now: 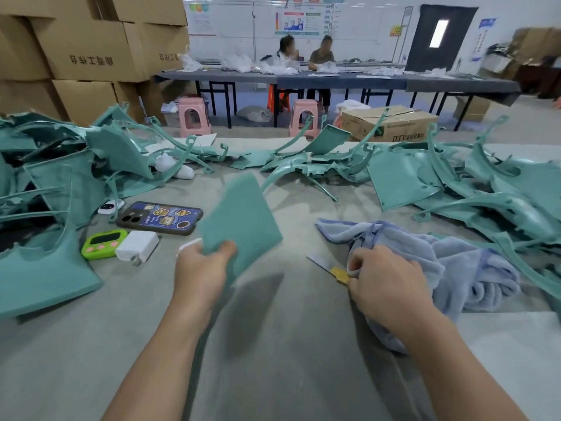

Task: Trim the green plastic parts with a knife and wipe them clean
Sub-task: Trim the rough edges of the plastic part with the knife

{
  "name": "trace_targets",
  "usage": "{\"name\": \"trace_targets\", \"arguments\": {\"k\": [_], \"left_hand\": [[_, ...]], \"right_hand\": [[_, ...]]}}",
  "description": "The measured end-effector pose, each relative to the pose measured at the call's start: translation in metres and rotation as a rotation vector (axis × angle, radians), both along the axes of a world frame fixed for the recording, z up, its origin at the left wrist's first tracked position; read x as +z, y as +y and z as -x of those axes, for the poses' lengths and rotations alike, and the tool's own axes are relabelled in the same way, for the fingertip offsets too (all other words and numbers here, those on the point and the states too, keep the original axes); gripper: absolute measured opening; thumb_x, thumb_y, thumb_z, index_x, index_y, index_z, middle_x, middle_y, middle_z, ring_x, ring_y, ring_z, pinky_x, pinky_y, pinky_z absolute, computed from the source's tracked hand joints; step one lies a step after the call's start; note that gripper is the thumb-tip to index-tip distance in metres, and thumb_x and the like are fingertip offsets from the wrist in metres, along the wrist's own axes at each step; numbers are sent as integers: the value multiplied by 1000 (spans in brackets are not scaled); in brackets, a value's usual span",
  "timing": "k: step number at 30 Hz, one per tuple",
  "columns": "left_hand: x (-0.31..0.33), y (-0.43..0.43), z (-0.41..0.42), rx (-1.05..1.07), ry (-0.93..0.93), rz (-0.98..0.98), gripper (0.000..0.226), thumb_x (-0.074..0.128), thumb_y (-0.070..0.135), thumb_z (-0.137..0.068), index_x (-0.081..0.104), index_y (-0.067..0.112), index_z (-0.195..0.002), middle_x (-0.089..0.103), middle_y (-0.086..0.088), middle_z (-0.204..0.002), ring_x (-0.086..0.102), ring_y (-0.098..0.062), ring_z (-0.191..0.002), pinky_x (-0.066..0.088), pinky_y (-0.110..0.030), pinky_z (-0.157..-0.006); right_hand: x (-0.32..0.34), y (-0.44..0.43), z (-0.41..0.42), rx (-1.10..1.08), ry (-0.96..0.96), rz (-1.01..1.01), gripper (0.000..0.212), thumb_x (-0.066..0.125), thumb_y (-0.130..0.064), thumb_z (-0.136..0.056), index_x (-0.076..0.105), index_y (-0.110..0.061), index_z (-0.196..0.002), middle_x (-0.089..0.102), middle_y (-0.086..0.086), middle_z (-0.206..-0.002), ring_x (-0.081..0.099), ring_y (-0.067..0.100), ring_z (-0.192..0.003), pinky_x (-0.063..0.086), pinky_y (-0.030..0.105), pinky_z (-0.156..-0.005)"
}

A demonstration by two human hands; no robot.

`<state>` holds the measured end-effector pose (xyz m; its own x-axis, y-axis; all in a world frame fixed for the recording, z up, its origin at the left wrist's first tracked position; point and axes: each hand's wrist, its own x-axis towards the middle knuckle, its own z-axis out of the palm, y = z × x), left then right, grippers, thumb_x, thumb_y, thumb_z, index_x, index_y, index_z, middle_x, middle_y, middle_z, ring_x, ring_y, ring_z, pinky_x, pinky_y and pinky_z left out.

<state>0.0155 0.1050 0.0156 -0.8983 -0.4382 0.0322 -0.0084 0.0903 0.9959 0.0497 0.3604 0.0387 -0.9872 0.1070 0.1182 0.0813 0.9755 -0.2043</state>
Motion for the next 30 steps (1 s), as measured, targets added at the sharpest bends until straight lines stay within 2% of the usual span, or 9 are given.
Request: {"name": "trace_targets", "arguments": {"k": [4, 9, 11, 13, 16, 20, 24, 27, 30], "left_hand": [[-15, 3, 2, -211, -1, 488, 19, 74, 8, -75, 59, 5, -65, 44, 3, -48, 32, -10, -49, 30, -20, -43], [-19, 5, 7, -205, 7, 544, 23, 73, 14, -81, 57, 0, -71, 55, -22, -66, 38, -21, -58, 33, -32, -51], [-16, 6, 2, -221, 34, 559, 24, 72, 18, -84, 57, 4, -72, 53, -16, -61, 41, -22, -58, 33, -33, -52], [-10, 7, -3, -189, 158, 652, 23, 68, 21, -88, 56, 23, -69, 55, 1, -60, 45, -13, -54, 29, -26, -48], [12, 11, -17, -53, 437, 867, 29, 59, 23, -90, 56, 50, -79, 60, 24, -79, 51, -2, -69, 26, -13, -55], [17, 16, -24, -48, 625, 977, 35, 68, 8, -78, 78, 23, -107, 77, 9, -90, 59, -12, -92, 34, -1, -80], [20, 29, -34, -50, 731, 1135, 46, 58, 3, -73, 78, 19, -111, 77, 5, -108, 65, -14, -101, 40, -28, -107], [19, 22, -31, 117, 720, 1158, 47, 54, 3, -72, 78, 18, -110, 76, 1, -111, 69, -20, -105, 44, -47, -108], [13, 12, -26, 24, 596, 1056, 48, 60, 4, -67, 79, 26, -105, 77, 9, -105, 64, -11, -103, 44, -24, -97]], "right_hand": [[-8, -9, 0, 58, 37, -93, 20, 54, -23, -88, 63, -35, -101, 41, -7, -96, 46, 20, -93, 26, 35, -80], [-12, -7, 5, 83, 58, -91, 20, 59, -26, -91, 70, -37, -103, 38, -9, -93, 47, 18, -98, 25, 33, -81], [-12, -7, 6, 56, 52, -64, 17, 59, -26, -91, 70, -36, -100, 40, -9, -95, 49, 19, -102, 27, 32, -82], [-11, -6, 7, 48, 19, -74, 17, 57, -27, -90, 69, -34, -100, 46, -7, -99, 52, 20, -106, 28, 32, -82], [-9, -4, 9, 48, -2, -104, 15, 56, -31, -89, 64, -30, -102, 55, -4, -106, 55, 22, -107, 29, 33, -81], [-11, -3, 7, 58, 17, -129, 16, 54, -33, -92, 63, -32, -104, 53, -3, -107, 53, 22, -103, 35, 35, -87], [-9, -1, 6, 78, -2, -113, 15, 55, -30, -90, 65, -31, -101, 53, -4, -107, 53, 22, -104, 36, 34, -89], [-8, -1, 6, 95, -2, -113, 12, 54, -29, -88, 63, -28, -96, 52, -3, -104, 53, 23, -103, 32, 33, -86], [-7, -1, 6, 102, 5, -100, 11, 55, -31, -87, 61, -27, -95, 53, -2, -106, 53, 23, -106, 28, 32, -84]]}}
